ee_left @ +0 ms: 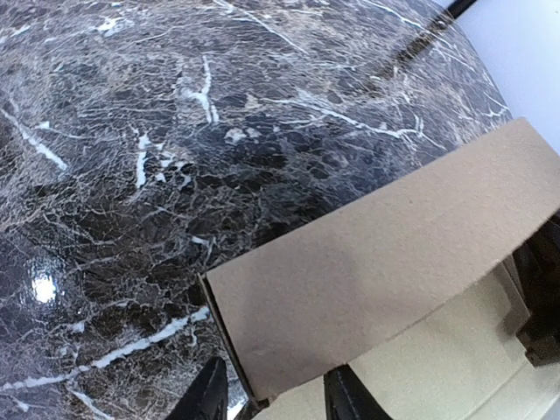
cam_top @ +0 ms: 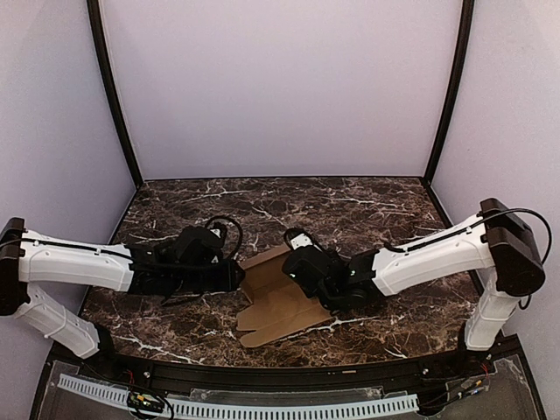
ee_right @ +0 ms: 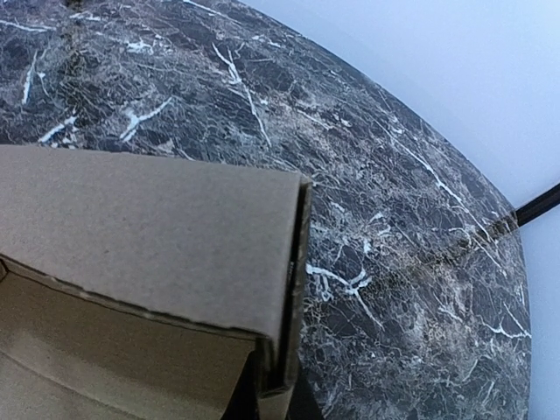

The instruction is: Fold the paper box

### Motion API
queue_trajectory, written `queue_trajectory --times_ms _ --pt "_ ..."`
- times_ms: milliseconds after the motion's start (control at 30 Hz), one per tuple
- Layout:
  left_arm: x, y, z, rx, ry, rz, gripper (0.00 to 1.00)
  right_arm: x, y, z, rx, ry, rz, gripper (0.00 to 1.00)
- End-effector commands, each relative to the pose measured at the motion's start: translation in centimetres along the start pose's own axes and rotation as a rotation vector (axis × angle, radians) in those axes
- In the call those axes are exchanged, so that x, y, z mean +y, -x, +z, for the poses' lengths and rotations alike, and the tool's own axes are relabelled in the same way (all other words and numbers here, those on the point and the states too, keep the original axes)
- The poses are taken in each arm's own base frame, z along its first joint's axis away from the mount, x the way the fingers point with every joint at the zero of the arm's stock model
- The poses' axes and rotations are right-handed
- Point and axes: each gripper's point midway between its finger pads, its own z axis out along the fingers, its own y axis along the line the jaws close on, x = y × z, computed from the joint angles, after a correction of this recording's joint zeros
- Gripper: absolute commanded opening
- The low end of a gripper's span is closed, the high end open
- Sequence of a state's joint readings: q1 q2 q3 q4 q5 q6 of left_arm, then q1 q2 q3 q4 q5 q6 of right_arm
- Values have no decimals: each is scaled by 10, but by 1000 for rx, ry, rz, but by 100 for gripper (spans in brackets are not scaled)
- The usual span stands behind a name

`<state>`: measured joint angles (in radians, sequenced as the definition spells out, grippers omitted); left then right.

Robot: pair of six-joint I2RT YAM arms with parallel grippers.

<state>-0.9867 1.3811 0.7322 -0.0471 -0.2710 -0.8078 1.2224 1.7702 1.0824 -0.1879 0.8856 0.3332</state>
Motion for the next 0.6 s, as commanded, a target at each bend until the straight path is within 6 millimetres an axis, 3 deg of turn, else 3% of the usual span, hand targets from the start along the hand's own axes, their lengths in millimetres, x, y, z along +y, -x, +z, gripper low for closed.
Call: queue_trajectory --times_ms 0,167,333,433,567 --pt "-19 5 -27 28 -96 108 38 -3 3 0 -86 75 40 0" --pt "-26 20 -59 5 -135 179 38 -3 -9 5 -140 101 61 0" --pt "-39 58 -85 -85 -125 251 41 5 -11 0 -253 184 74 0" --pt "-51 74 -86 -115 -129 315 40 7 -7 -9 -354 241 76 0" --pt "-74 77 -73 -106 -222 343 34 16 -4 -20 -467 320 36 0"
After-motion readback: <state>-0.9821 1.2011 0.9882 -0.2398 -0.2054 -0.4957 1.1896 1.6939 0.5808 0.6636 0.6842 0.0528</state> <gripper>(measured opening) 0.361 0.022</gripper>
